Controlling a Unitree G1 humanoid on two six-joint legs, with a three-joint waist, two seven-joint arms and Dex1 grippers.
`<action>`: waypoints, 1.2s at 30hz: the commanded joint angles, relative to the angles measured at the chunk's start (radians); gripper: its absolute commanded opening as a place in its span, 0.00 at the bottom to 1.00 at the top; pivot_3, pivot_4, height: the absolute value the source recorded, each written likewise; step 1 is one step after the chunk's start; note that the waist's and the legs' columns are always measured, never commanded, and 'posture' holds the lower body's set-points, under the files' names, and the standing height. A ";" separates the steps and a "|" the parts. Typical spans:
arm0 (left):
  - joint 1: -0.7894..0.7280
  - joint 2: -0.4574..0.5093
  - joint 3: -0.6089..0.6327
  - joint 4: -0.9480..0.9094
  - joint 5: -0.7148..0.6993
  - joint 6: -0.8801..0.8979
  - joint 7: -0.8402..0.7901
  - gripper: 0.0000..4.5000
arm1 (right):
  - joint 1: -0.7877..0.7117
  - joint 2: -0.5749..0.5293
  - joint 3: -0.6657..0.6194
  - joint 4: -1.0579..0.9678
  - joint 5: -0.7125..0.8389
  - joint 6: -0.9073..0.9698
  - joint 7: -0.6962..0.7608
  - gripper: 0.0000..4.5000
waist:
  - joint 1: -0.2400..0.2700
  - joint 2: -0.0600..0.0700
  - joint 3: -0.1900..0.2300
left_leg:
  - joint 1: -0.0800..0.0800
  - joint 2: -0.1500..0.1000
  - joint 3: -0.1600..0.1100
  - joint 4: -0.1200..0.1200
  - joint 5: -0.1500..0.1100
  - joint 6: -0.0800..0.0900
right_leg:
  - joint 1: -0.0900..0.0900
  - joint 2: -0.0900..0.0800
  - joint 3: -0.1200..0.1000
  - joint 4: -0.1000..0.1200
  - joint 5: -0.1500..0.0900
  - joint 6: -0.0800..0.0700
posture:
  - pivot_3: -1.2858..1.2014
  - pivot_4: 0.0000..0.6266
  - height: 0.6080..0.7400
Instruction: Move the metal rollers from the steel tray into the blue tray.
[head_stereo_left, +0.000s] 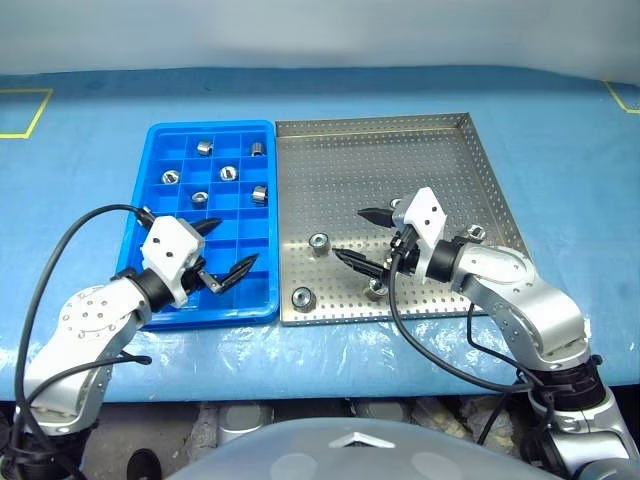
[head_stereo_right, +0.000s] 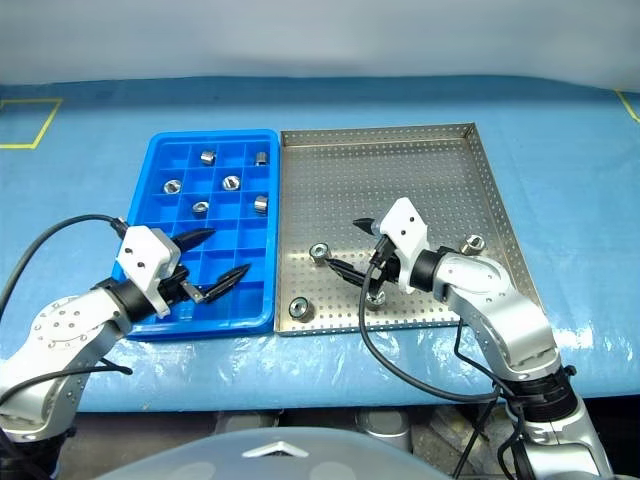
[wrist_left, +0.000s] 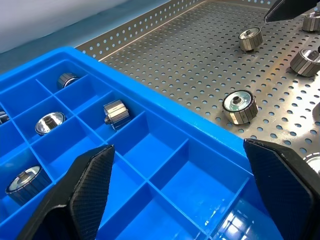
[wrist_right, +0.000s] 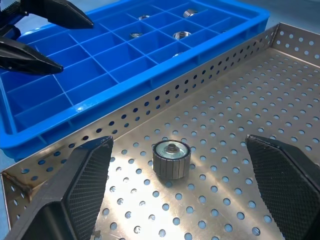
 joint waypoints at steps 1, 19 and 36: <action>0.001 -0.002 0.021 -0.012 -0.006 -0.017 -0.009 1.00 | 0.001 0.003 -0.017 -0.028 0.003 -0.006 -0.003 1.00 | 0.000 0.000 0.000 | 0.000 0.000 0.000 0.000 0.000 0.000 | 0.000 0.000 0.000 0.000 0.000 0.000 | 0.52 0.24 1.00; -0.040 0.012 0.033 -0.010 -0.029 0.001 -0.027 1.00 | 0.009 0.002 -0.021 -0.036 0.004 0.002 -0.004 1.00 | 0.001 0.000 0.000 | 0.000 0.000 0.000 0.000 0.000 0.000 | 0.000 0.000 0.000 0.000 0.000 0.000 | 0.52 0.24 1.00; -0.705 0.051 -0.324 0.397 -0.003 0.077 -0.372 1.00 | 0.059 0.028 -0.048 -0.071 0.006 -0.001 -0.056 1.00 | -0.013 0.000 0.000 | 0.000 -0.001 -0.001 0.005 0.000 0.000 | 0.003 0.001 -0.001 0.001 0.001 0.001 | 0.50 0.24 1.00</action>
